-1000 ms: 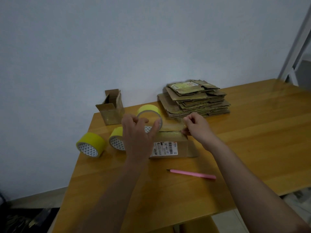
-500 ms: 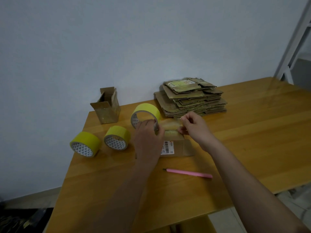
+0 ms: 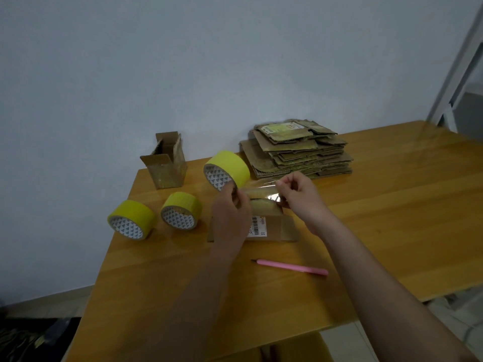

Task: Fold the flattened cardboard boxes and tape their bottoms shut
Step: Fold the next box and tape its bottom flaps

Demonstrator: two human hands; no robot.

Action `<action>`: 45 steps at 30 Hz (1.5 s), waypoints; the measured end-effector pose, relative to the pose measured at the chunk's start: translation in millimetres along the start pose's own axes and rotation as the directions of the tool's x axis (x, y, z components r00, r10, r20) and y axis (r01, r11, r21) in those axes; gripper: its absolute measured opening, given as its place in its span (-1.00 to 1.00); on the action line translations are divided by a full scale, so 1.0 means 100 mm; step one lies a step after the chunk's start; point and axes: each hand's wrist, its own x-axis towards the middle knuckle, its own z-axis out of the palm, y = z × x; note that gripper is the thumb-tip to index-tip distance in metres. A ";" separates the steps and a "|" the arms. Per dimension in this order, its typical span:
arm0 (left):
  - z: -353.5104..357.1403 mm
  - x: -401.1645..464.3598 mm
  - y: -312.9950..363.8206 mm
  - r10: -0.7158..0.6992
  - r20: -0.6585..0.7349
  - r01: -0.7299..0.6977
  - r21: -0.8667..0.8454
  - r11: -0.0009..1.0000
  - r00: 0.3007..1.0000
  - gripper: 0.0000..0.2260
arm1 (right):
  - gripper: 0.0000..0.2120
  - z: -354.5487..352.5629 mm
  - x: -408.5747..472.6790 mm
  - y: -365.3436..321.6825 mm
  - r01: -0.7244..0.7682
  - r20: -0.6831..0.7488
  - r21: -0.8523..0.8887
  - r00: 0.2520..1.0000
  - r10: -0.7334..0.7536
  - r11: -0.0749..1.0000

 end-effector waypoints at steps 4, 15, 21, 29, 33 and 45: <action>-0.06 0.01 -0.04 0.016 0.031 -0.017 0.009 1.000 0.999 -0.80 | -0.90 0.01 -0.01 -0.04 0.005 -0.010 0.109 1.000 -0.004 0.994; -0.21 0.21 -0.31 0.251 0.028 -0.244 0.350 0.904 0.968 -0.88 | -0.93 -0.02 0.00 -0.07 -0.054 -0.026 0.200 0.998 0.061 0.978; -0.26 0.13 -0.38 0.233 0.060 -0.239 0.348 0.907 0.971 -0.81 | -0.91 -0.01 0.01 0.02 -0.044 -0.057 0.012 0.997 0.045 0.999; -0.35 0.09 -0.33 0.240 0.077 -0.252 0.350 0.902 0.968 -0.78 | -0.91 0.01 0.01 0.10 -0.109 0.009 0.004 0.994 0.109 0.994; -0.36 0.07 -0.39 0.232 0.094 -0.250 0.386 0.888 0.968 -0.78 | -0.92 0.04 0.02 0.14 -0.114 0.025 0.002 0.993 0.114 0.993; -0.29 0.07 -0.48 0.185 0.118 -0.214 0.321 0.923 0.976 -0.85 | -0.84 0.18 0.04 0.32 -0.210 0.000 -0.049 0.978 0.210 0.977</action>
